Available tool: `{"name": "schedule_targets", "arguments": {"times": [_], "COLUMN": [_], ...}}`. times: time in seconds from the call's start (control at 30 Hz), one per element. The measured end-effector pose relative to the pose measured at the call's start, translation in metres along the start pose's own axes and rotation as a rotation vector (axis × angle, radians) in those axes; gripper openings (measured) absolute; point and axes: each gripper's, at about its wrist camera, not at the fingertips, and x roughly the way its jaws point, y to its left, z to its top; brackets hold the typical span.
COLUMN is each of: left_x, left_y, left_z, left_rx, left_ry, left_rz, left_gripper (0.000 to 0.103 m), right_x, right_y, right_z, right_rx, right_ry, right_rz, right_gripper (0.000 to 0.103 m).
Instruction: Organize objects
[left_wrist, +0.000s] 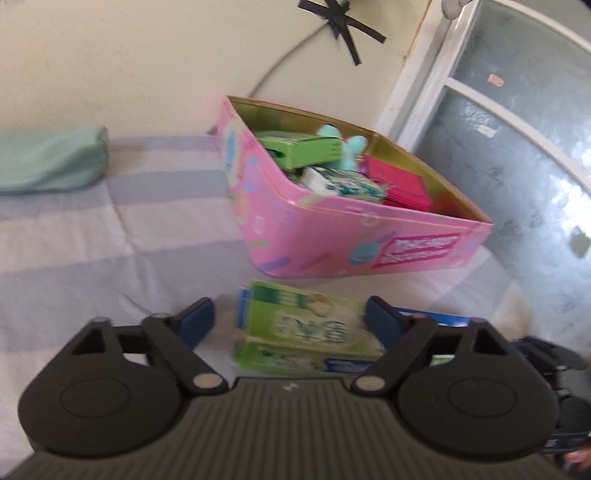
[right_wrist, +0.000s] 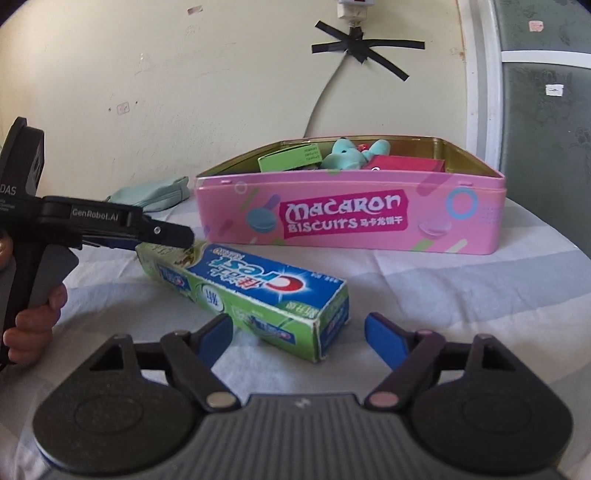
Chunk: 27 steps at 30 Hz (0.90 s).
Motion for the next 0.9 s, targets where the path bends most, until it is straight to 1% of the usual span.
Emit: {"name": "schedule_targets", "arguments": {"times": [0.03, 0.07, 0.1, 0.17, 0.23, 0.33, 0.43, 0.5, 0.57, 0.67, 0.8, 0.9], "left_x": [-0.002, -0.004, -0.008, -0.016, -0.029, -0.041, -0.035, -0.021, -0.004, 0.025, 0.067, 0.099], "left_y": [-0.007, -0.013, -0.018, -0.025, -0.034, -0.054, -0.070, -0.077, -0.079, -0.078, -0.080, -0.082], "left_z": [-0.002, -0.004, -0.004, -0.002, 0.007, 0.026, 0.049, 0.064, 0.078, 0.098, 0.114, 0.123], "left_rx": [0.006, 0.021, 0.030, 0.015, 0.008, 0.041, 0.067, 0.079, 0.065, 0.034, 0.015, 0.021], "left_ry": [-0.003, -0.013, -0.026, -0.049, -0.095, -0.175, -0.215, -0.215, -0.207, -0.173, -0.109, -0.040], "left_rz": [0.016, 0.038, 0.051, 0.058, 0.049, 0.046, 0.052, 0.068, 0.077, 0.089, 0.116, 0.148], "left_gripper": [0.082, 0.082, 0.082, 0.080, 0.080, 0.080, 0.080, 0.081, 0.081, 0.081, 0.081, 0.081], "right_x": [0.001, 0.001, 0.001, -0.004, -0.015, -0.034, -0.039, -0.033, -0.022, 0.003, 0.048, 0.084], "right_y": [0.002, 0.004, 0.005, 0.004, 0.002, -0.001, -0.009, -0.019, -0.032, -0.056, -0.095, -0.118], "right_z": [-0.001, -0.001, 0.000, 0.000, 0.004, 0.020, 0.042, 0.058, 0.076, 0.102, 0.136, 0.160], "right_rx": [-0.010, -0.022, -0.027, -0.023, -0.023, -0.047, -0.074, -0.098, -0.118, -0.137, -0.128, -0.118], "right_ry": [-0.002, -0.007, -0.008, -0.035, -0.086, -0.184, -0.236, -0.243, -0.225, -0.167, -0.031, 0.100], "right_rz": [-0.012, -0.024, -0.023, -0.019, -0.017, -0.031, -0.055, -0.079, -0.085, -0.087, -0.079, -0.086], "right_gripper": [0.062, 0.060, 0.060, 0.059, 0.059, 0.059, 0.059, 0.059, 0.059, 0.059, 0.058, 0.058]}}
